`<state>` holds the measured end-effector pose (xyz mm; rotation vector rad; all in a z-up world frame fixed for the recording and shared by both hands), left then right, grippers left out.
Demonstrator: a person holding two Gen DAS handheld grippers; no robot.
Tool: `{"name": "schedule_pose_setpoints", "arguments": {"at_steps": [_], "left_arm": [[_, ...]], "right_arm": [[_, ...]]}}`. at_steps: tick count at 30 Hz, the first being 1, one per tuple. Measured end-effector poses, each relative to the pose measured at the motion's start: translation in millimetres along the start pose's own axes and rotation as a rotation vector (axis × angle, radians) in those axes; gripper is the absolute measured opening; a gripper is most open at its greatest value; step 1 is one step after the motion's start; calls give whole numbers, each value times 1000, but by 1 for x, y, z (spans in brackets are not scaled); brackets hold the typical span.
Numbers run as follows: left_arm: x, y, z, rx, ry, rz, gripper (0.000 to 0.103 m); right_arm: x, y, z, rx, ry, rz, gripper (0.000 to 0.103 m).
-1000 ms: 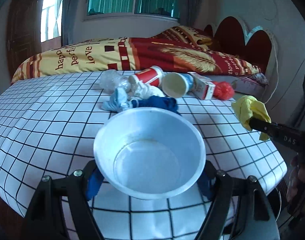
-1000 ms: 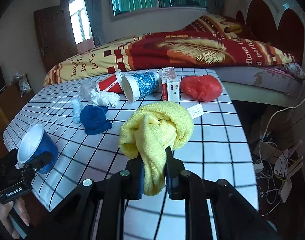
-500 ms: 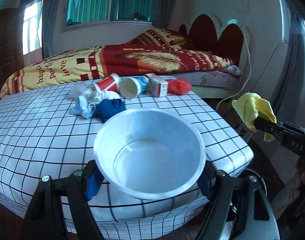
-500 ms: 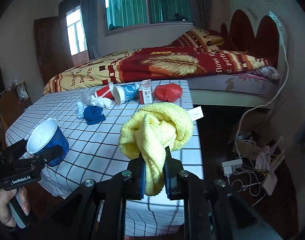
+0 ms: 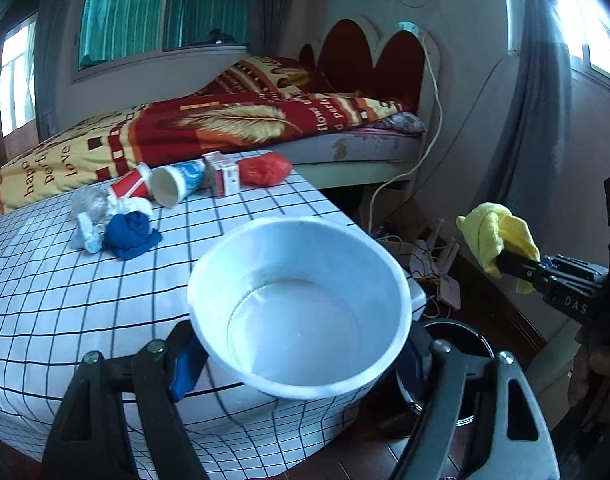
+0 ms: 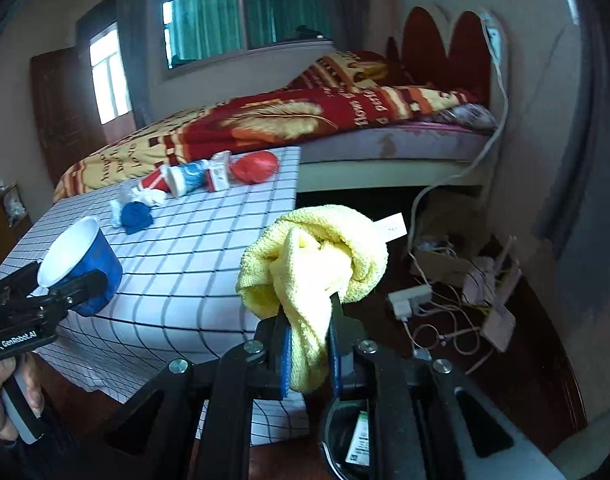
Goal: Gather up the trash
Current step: 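Carry bowl and yellow cloth over the black bucket and open both tools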
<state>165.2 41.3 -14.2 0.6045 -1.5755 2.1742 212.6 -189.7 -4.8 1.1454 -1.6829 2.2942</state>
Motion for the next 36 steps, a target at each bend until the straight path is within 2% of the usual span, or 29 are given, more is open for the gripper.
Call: {"name": "schedule_pose_setpoints", "arguments": {"at_steps": [10, 29, 36], "left_arm": [[-15, 13, 46, -62, 75, -51, 79], [-59, 62, 139, -199, 220, -208, 79], [-78, 82, 156, -225, 258, -264, 79]], "right_arm": [[14, 25, 32, -41, 39, -12, 15], [24, 114, 88, -82, 99, -146, 16], [13, 140, 102, -91, 81, -187, 16]]}}
Point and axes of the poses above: each gripper's, at about its wrist camera, not at the fingertips, and x roughly against the way its jaws point, z to its right, y to its underside, the point moved 1 cm from there along -x, roughly the way its jaws point, and after that the axes turned 13 degrees about x, right-handed, at the moved point
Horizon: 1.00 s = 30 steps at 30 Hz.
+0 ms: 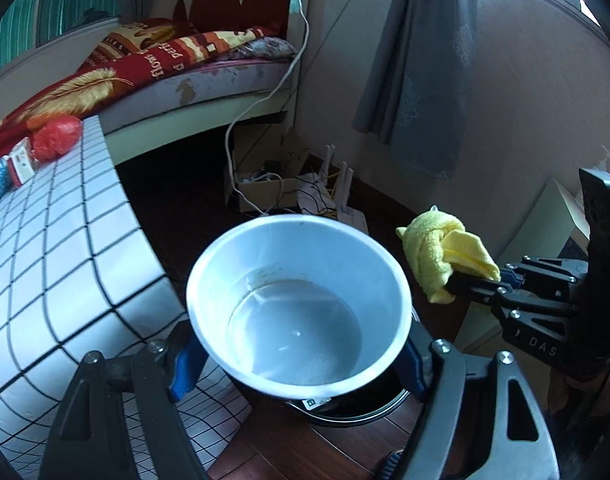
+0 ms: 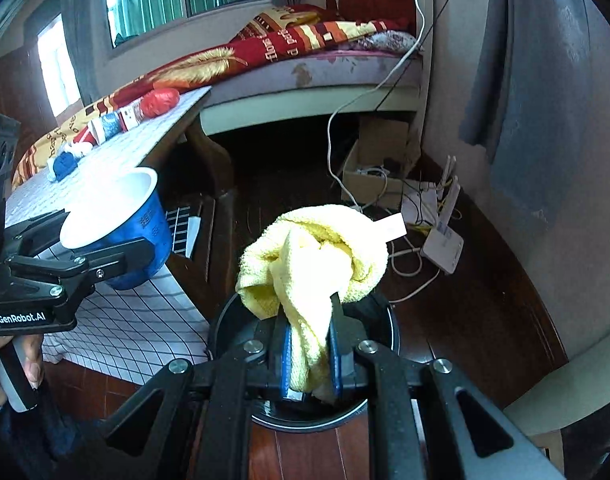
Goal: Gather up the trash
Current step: 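Carry bowl and yellow cloth over the black bucket and open both tools, then move both tools back toward the table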
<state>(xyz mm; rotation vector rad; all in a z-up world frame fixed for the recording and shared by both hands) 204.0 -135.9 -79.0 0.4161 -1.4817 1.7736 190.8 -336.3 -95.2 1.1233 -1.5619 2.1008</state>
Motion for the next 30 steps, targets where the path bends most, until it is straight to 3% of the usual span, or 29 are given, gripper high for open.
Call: {"name": "schedule_pose_setpoints", "arguments": {"at_steps": [12, 13, 15, 16, 17, 18, 30], "left_arm": [[-53, 20, 3, -43, 31, -150, 79], [-58, 21, 5, -47, 31, -166, 80], [-65, 23, 3, -51, -20, -169, 85], [-68, 24, 2, -43, -25, -182, 90], [-70, 23, 1, -35, -22, -189, 98], [-68, 24, 1, -34, -35, -174, 101], [-43, 16, -8, -23, -90, -89, 101]], "right_arm": [[-50, 31, 0, 74, -59, -121, 16], [-55, 32, 0, 84, -58, -134, 19], [-69, 34, 1, 119, -7, -182, 64], [-76, 38, 7, 105, 38, -205, 103], [-79, 40, 11, 84, 45, -205, 103], [-83, 43, 17, 68, 56, -226, 103], [-60, 26, 40, 4, 149, -157, 103]]}}
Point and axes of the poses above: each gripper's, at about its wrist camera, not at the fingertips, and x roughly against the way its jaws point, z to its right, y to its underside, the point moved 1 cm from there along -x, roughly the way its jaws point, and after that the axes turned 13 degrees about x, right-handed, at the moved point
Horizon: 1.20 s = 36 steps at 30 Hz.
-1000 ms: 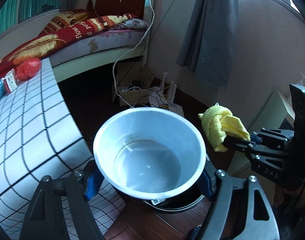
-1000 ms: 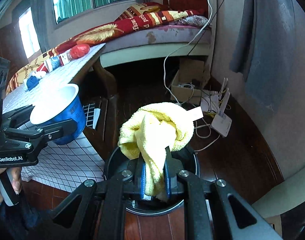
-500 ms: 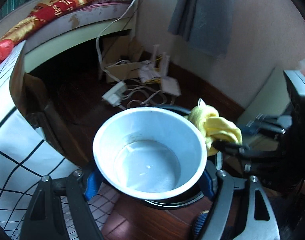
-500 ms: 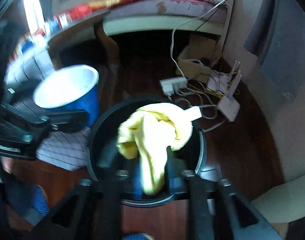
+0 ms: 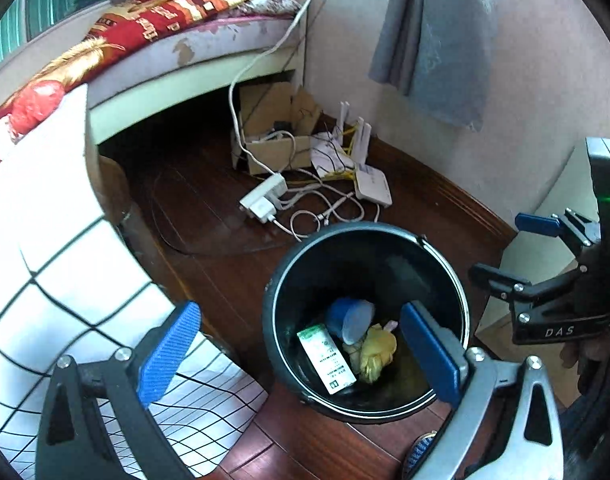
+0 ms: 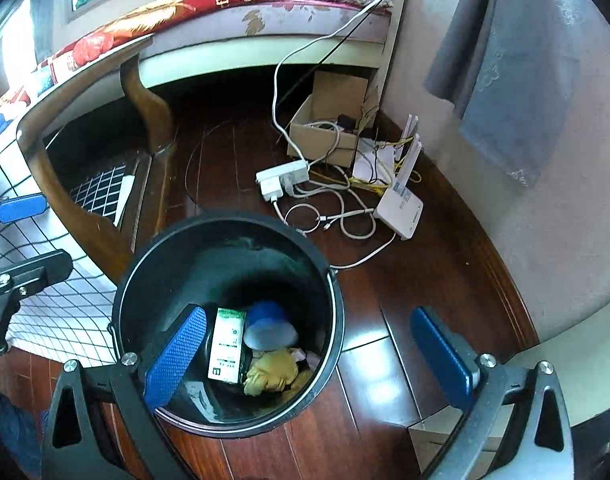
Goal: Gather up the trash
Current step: 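Move both tools back toward the table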
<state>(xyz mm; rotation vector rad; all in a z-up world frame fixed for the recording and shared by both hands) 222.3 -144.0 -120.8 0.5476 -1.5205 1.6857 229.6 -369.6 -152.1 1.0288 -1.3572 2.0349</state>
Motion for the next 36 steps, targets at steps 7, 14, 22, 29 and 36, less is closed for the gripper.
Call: {"name": "schedule_pose_setpoints", "arguments": {"at_steps": [7, 14, 22, 29, 36], "left_arm": [[19, -9, -5, 24, -28, 59, 101], [52, -16, -15, 58, -52, 134, 101], [95, -23, -47, 112, -96, 223, 101], [131, -20, -105, 199, -149, 287, 101], [164, -9, -180, 308, -267, 334, 97]], "right_arm": [[20, -8, -6, -4, -7, 49, 103], [48, -29, -17, -3, -21, 122, 103], [79, -62, -47, 30, -56, 224, 103], [97, -102, -92, 89, -93, 315, 103], [104, -155, -160, 145, -200, 356, 103]]}}
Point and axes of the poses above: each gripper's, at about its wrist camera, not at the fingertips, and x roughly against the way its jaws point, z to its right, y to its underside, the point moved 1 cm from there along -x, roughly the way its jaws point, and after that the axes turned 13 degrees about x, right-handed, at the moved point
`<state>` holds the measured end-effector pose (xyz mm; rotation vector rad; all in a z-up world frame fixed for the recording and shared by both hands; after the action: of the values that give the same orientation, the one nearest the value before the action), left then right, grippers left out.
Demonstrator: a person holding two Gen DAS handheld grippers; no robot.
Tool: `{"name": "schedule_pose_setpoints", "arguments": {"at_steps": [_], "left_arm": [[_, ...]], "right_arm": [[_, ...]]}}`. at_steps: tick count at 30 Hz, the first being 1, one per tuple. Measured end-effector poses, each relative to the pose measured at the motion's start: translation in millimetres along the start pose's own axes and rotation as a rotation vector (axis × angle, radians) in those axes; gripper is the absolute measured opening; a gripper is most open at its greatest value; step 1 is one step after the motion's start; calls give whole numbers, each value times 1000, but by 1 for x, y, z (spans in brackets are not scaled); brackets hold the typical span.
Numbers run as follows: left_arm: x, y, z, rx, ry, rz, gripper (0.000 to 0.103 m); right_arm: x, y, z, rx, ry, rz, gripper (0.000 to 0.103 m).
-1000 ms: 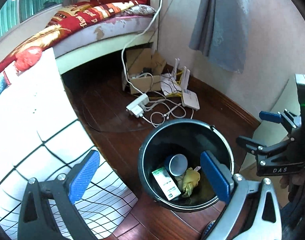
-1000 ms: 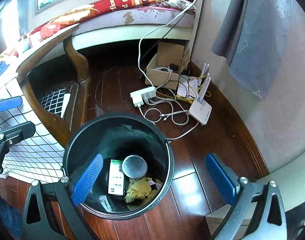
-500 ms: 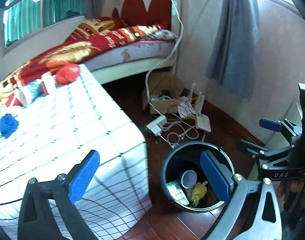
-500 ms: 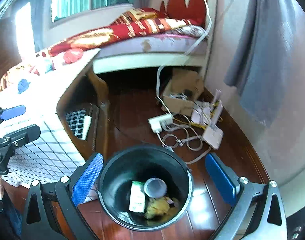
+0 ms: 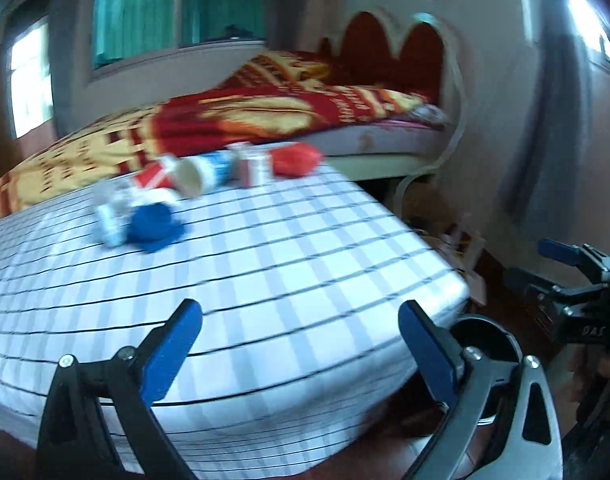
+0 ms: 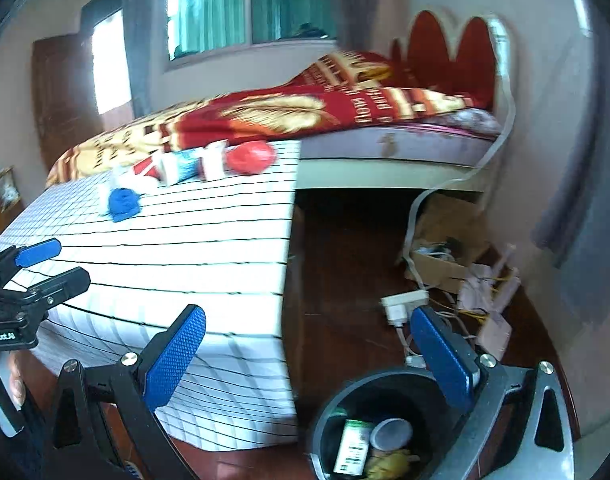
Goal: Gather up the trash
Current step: 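Move both tools back toward the table, then grasp the light-blue cloth with the left tool while the right tool grasps the dark-blue cloth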
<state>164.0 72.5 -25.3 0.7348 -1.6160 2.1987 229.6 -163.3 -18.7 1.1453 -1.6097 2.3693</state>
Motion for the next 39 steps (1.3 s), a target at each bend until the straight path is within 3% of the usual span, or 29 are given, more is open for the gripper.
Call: {"name": "schedule_pose_setpoints", "arguments": {"at_steps": [6, 12, 16, 27, 39], "left_arm": [[9, -10, -78, 83, -125, 21, 97], [11, -18, -137, 157, -195, 28, 93], [3, -29, -163, 183, -219, 29, 88], [-22, -48, -204, 219, -255, 15, 88], [-49, -54, -223, 225, -271, -25, 88]], "right_arm": [[-20, -40, -55, 44, -92, 56, 103], [-49, -78, -111, 119, -183, 69, 102], [-75, -100, -140, 146, -251, 55, 88], [-154, -154, -219, 262, -364, 0, 84], [-210, -173, -251, 315, -399, -58, 79]]}}
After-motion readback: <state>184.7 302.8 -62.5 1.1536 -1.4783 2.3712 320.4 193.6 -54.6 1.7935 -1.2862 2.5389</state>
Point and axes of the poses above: each gripper's, at about its wrist camera, not at the fingertips, and x roughly against the way its jaws point, z to its right, y to its underside, the point moved 1 cm from there along -x, roughly the way its jaws point, and after that the axes turned 13 degrees about x, right-handed, at the moved point
